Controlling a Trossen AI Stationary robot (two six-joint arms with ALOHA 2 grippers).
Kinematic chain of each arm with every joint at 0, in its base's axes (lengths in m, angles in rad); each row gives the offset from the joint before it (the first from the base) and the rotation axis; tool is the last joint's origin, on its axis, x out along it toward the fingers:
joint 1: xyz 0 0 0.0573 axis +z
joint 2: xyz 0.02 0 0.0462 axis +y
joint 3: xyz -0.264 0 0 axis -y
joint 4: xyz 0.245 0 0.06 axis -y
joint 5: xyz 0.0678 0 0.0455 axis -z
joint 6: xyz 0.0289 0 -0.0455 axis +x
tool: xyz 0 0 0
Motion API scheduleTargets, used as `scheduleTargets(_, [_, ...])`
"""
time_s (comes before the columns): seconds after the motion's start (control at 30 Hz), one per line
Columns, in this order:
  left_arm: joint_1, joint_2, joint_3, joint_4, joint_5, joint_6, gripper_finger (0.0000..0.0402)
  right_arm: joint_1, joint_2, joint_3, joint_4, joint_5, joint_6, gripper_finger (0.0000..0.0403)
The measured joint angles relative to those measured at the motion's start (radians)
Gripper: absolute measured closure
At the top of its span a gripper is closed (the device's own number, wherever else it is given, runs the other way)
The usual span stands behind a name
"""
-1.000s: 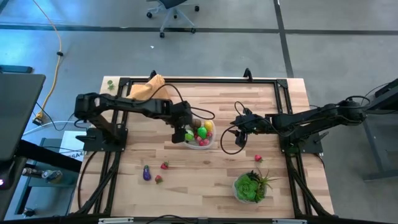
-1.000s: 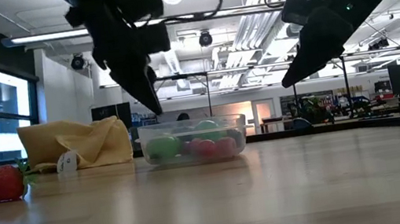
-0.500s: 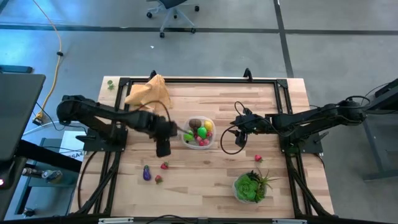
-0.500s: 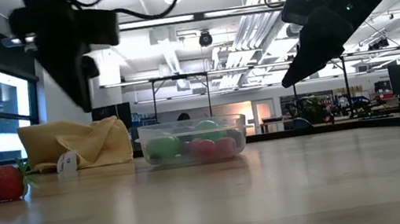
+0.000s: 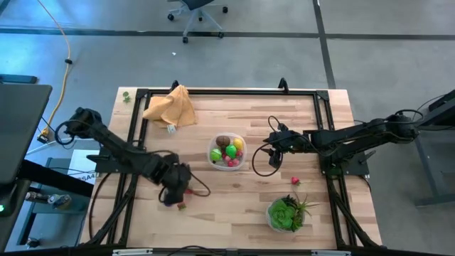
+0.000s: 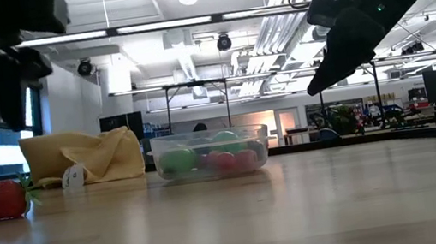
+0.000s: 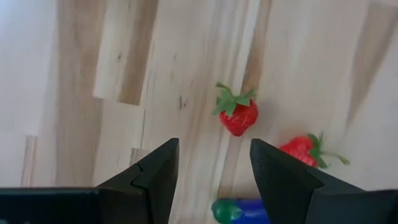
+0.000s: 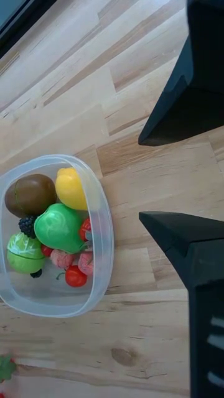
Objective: Pick and placing Produce into tupperware
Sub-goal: Put the top left strawberry into the transparent bin
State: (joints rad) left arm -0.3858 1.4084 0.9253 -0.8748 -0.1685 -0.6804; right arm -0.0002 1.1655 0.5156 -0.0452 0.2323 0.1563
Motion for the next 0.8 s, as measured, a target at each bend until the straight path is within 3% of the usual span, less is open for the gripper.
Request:
scheduleTargets(0.17, [-0.08, 0.029, -0.009, 0.016, -0.109, -0.126, 0.0215, 0.0, 0.0, 0.0, 0.0, 0.0, 0.0, 0.0227])
scheduleTargets(0.8, [-0.092, 0.103, -0.025, 0.128, -0.067, -0.12, 0.0215, 0.0, 0.0, 0.0, -0.002, 0.0, 0.0, 0.0227])
